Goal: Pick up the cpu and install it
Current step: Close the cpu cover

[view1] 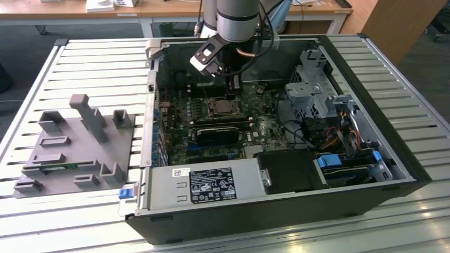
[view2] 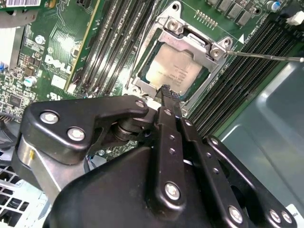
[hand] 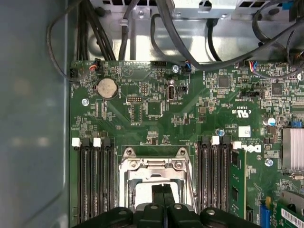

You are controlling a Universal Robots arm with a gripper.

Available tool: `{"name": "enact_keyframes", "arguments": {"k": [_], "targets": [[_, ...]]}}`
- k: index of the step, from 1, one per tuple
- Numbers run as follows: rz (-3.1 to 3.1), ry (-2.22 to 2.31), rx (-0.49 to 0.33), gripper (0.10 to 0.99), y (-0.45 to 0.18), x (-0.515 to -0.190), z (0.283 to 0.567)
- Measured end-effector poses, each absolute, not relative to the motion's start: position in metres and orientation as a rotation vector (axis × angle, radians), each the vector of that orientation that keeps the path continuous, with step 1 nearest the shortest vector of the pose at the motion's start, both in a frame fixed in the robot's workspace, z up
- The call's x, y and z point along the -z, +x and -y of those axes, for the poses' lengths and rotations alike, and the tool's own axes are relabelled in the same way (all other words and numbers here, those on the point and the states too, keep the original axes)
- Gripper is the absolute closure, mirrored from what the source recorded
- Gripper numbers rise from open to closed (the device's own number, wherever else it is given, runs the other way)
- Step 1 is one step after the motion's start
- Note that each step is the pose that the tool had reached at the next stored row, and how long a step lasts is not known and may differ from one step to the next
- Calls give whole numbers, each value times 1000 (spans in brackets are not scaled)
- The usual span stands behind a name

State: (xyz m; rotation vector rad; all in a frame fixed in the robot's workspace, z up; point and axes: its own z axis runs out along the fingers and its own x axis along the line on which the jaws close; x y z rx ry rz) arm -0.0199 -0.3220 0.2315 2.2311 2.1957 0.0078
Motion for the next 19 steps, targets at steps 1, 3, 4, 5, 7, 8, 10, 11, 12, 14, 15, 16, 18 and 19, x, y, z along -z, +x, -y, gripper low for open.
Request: {"name": "enact_keyframes", "arguments": {"k": [1,3,4,5,7,8,10,11,12,14,15,16,18,19], "targets": [[-2196,2231,-8,980,-21,-231,322],[-2196,2231,-8,980,-22,-231,323],[-2196,2231,-8,980,-23,-231,324],[-2196,2231,-8,980,-24,-231,324],[-2196,2231,-8,980,-26,-230,325],[-2196,2231,-8,980,-27,-230,325],[-2196,2231,-8,980,-30,-230,325],[-2196,2231,-8,980,-31,-230,325],[-2196,2231,-8,980,-33,-230,325],[-2196,2231,-8,980,-35,-229,325],[-2196,2231,-8,980,-36,-229,325],[-2196,2231,-8,980,-37,-229,325],[-2196,2231,-8,980,-40,-228,325],[-2196,2231,-8,980,-41,-228,325]]}}
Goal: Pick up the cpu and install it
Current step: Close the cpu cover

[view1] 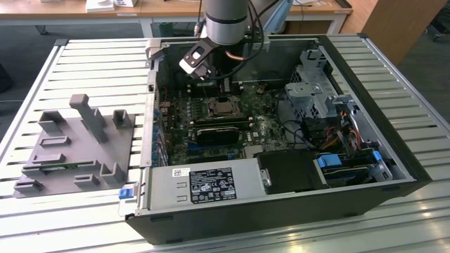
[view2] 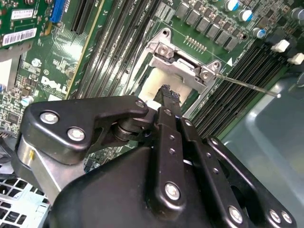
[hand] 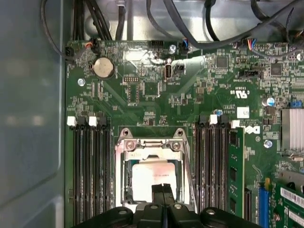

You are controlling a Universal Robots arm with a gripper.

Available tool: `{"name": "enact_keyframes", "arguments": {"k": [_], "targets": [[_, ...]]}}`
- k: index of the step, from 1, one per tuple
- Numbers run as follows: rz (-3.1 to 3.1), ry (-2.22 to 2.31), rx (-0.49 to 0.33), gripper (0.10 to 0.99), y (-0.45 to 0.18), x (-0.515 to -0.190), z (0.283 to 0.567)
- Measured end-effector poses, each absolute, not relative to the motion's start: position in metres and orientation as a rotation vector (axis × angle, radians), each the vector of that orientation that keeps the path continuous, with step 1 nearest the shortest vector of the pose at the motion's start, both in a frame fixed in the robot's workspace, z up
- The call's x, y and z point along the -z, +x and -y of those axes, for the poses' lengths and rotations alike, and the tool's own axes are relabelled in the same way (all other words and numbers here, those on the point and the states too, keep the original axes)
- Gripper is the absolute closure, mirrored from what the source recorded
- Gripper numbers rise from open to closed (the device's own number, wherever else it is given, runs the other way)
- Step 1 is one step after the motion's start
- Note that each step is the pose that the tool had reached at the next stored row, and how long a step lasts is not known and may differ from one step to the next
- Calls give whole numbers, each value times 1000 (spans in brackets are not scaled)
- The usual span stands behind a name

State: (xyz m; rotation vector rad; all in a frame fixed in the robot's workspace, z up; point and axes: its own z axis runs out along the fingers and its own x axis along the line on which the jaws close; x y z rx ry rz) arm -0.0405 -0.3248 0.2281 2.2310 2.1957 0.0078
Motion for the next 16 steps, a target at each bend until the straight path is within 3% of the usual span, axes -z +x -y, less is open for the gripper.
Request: {"name": "enact_keyframes", "arguments": {"k": [16], "targets": [[-2196,2231,-8,980,-48,-227,325]]}}
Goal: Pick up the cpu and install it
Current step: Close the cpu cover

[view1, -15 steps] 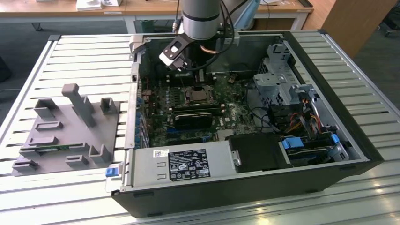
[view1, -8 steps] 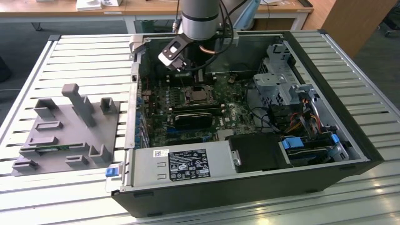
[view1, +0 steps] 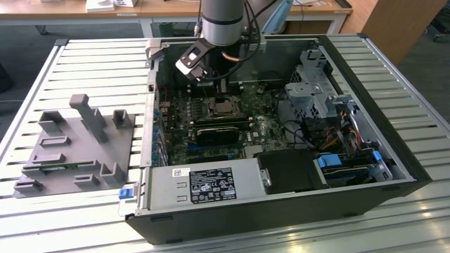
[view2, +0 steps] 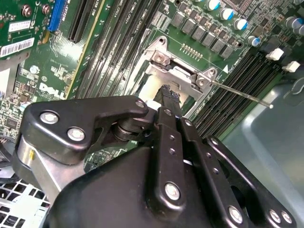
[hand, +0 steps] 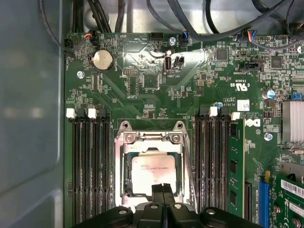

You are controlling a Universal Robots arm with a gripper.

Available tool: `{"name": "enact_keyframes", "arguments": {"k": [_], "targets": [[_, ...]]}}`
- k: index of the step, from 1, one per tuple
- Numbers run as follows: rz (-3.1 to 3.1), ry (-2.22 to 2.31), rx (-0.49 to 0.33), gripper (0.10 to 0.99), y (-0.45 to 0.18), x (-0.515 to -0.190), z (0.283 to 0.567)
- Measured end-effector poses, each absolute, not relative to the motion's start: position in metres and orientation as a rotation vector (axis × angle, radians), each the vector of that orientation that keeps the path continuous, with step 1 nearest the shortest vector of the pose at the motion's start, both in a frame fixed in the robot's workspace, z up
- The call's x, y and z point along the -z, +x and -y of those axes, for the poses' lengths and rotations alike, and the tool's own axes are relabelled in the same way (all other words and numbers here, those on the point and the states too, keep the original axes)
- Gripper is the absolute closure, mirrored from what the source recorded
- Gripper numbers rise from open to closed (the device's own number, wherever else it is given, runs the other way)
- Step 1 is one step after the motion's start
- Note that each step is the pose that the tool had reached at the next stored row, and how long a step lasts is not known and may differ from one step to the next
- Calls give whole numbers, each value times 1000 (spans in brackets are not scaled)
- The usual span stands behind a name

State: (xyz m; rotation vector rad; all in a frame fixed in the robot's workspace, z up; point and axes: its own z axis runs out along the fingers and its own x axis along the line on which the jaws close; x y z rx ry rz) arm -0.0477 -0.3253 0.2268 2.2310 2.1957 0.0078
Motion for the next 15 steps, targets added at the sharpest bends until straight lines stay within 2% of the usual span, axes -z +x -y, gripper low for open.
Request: {"name": "enact_keyframes", "arguments": {"k": [15], "targets": [[-2196,2231,-8,980,-56,-213,325]]}}
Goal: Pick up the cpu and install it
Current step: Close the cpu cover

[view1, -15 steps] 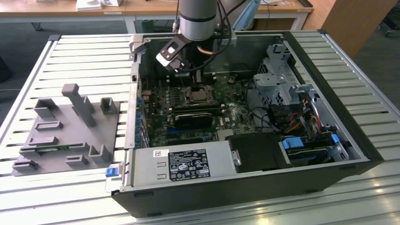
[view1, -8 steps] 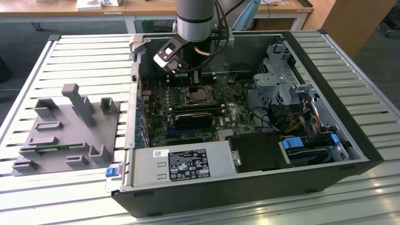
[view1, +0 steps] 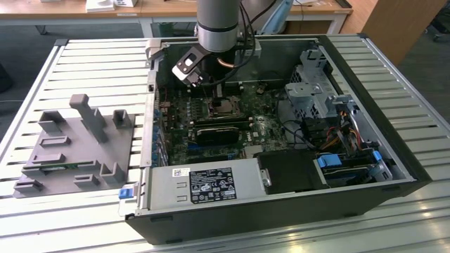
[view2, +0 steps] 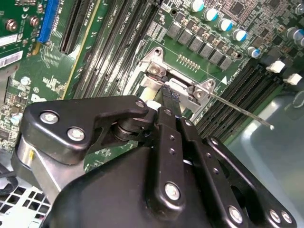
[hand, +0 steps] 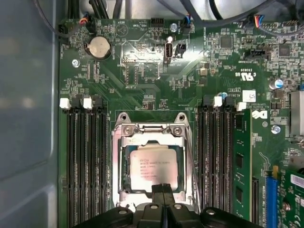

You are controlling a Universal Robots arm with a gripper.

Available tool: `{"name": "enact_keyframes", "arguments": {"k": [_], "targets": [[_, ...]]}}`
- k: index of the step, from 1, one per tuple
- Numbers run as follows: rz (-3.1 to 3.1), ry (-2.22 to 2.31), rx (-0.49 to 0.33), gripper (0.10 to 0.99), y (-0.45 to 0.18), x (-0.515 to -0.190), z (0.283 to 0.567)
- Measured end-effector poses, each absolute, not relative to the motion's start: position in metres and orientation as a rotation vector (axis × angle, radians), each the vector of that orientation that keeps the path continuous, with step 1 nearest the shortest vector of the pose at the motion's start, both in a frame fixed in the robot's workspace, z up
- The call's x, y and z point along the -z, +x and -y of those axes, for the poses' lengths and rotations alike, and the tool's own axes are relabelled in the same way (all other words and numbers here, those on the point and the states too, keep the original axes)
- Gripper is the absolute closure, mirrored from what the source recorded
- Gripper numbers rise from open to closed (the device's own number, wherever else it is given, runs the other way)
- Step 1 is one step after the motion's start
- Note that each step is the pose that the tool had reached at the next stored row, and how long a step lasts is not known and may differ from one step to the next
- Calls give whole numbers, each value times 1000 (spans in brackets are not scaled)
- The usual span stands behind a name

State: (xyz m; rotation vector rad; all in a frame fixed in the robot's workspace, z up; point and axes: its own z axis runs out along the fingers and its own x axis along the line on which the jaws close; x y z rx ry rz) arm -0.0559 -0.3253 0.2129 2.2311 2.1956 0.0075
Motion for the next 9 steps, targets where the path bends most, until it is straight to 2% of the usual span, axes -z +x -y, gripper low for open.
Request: {"name": "enact_keyframes", "arguments": {"k": [9], "targets": [[-2196,2231,-8,980,-56,-202,325]]}}
